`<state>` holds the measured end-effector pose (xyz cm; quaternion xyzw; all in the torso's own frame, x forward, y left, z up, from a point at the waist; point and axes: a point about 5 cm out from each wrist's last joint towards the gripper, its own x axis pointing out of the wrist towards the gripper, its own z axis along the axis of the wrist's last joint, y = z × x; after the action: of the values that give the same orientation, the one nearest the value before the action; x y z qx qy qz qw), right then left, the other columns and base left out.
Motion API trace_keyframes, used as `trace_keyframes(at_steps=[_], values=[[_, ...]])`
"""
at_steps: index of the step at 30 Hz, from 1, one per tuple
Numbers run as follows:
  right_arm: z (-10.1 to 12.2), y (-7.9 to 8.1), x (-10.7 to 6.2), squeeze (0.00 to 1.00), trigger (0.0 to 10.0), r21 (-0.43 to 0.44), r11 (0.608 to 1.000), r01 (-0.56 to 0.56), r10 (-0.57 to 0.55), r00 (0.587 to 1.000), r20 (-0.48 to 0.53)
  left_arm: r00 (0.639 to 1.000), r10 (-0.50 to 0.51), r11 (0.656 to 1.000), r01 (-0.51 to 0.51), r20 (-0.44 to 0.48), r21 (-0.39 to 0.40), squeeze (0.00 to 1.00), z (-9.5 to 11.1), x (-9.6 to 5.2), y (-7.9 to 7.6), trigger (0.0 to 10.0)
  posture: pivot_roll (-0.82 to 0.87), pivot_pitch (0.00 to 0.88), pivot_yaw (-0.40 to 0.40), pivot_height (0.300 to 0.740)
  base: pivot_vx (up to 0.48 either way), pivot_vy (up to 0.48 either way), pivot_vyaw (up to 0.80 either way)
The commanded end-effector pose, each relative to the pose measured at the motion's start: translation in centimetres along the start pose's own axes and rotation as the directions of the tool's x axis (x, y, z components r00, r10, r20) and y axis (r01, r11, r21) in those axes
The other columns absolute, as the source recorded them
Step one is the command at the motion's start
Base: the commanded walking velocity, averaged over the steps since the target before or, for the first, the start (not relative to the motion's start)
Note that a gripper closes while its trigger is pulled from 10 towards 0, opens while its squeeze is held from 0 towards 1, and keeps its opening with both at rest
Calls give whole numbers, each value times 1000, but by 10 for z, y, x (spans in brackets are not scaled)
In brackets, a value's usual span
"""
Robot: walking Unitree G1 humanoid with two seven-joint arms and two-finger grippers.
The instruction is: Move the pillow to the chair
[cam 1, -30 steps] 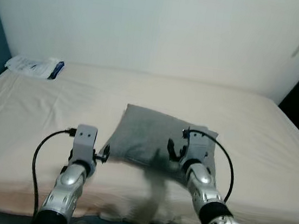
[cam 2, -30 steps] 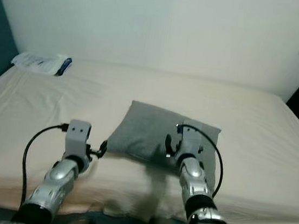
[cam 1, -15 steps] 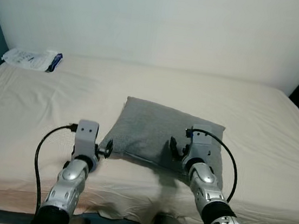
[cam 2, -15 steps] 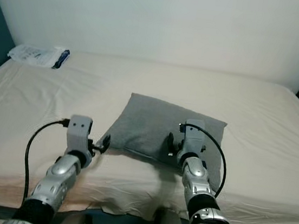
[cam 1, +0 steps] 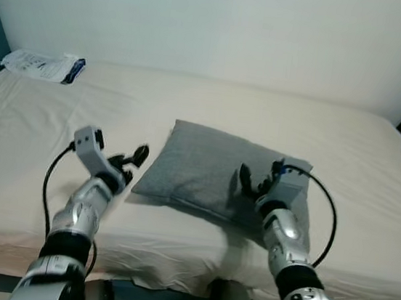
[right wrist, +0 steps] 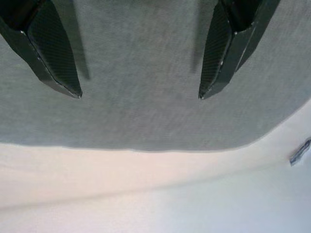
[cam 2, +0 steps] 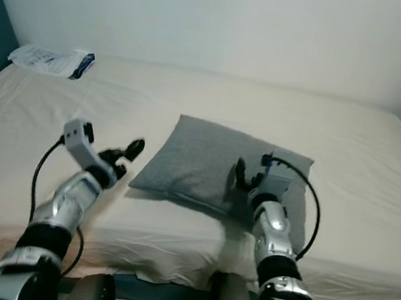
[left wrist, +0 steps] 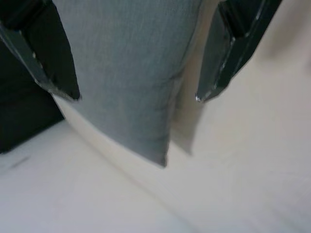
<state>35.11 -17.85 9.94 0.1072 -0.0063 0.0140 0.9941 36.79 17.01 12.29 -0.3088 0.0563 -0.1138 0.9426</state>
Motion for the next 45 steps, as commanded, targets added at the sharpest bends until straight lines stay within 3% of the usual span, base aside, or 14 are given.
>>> trace_keyframes(at_steps=[1, 9, 12, 13, 17, 21, 26, 29, 33, 36, 37, 38, 40, 45], values=[[1, -6, -6, 0, 10000, 15, 1000, 17, -18, 999, 28, 997, -45, 996, 50, -58, 80, 0, -1, 4, -3, 10000, -1, 74, -64, 545, 0, 0, 0], [-4, -21, -22, 0, 10000, 6, 997, 83, -83, 996, 45, 993, -17, 970, 45, -114, 238, 0, -7, 15, -10, 10000, -30, 105, -24, 545, 0, 0, 0], [-6, -22, -26, 0, 10000, 32, 996, 78, -80, 996, 36, 992, 26, 955, 11, -121, 295, 0, -10, 17, -10, 10000, -42, 114, -11, 540, 0, 0, 0], [-7, -23, -30, 0, 10000, 59, 996, 74, -76, 996, 35, 988, 97, 936, -48, -124, 349, 0, -10, 18, -5, 10000, -55, 121, 7, 531, 0, 0, 0], [-8, -21, -31, 0, 10000, 65, 996, 60, -62, 998, 29, 984, 126, 934, -75, -124, 349, 0, -9, 18, -3, 10000, -60, 124, 15, 526, 0, 0, 0], [-13, -13, -38, 0, 10000, 71, 997, -35, 37, 999, -23, 966, 189, 946, -132, -175, 296, 0, -16, 15, 6, 10000, -78, 135, 32, 526, 0, 0, 0], [-12, -15, -41, 0, 10000, 65, 997, -33, 35, 999, -22, 955, 193, 958, -134, -224, 255, 0, -26, 13, 7, 10000, -102, 141, 41, 526, 0, 0, 0], [-9, -18, -44, 0, 10000, 73, 997, -25, 26, 999, -24, 943, 162, 982, -125, -290, 142, 0, -41, 13, 0, 10000, -104, 148, 41, 526, 0, 0, 0], [-8, -18, -44, 0, 10000, 77, 997, -25, 28, 999, -32, 929, 145, 988, -120, -341, 94, 0, -55, 13, -8, 10000, -105, 162, 42, 526, 0, 0, 0], [-8, -17, -44, 0, 10000, 90, 996, -29, 33, 999, -41, 926, 126, 991, -134, -356, 2, 0, -61, 13, -13, 10000, -108, 158, 43, 526, 0, 0, 0], [-8, -16, -44, 0, 10000, 94, 995, -32, 36, 998, -44, 927, 94, 990, -125, -363, -61, 0, -64, 14, -18, 10000, -107, 168, 42, 526, 0, 0, 0], [-8, -16, -44, 0, 10000, 94, 995, -32, 36, 998, -44, 927, 94, 990, -125, -363, -61, 0, -64, 14, -18, 10000, -107, 168, 42, 526, 0, 0, 0], [-8, -15, -44, 0, 10000, 107, 994, -34, 39, 998, -51, 929, -3, 980, -72, -370, -188, 0, -70, 16, -31, 10000, -105, 157, 37, 526, 0, 0, 0], [-8, -14, -42, 0, 10000, 111, 993, -36, 43, 997, -59, 901, -183, 962, 83, -392, -260, 0, -79, 19, -56, 10000, -99, 141, 29, 526, 0, 0, 0]])
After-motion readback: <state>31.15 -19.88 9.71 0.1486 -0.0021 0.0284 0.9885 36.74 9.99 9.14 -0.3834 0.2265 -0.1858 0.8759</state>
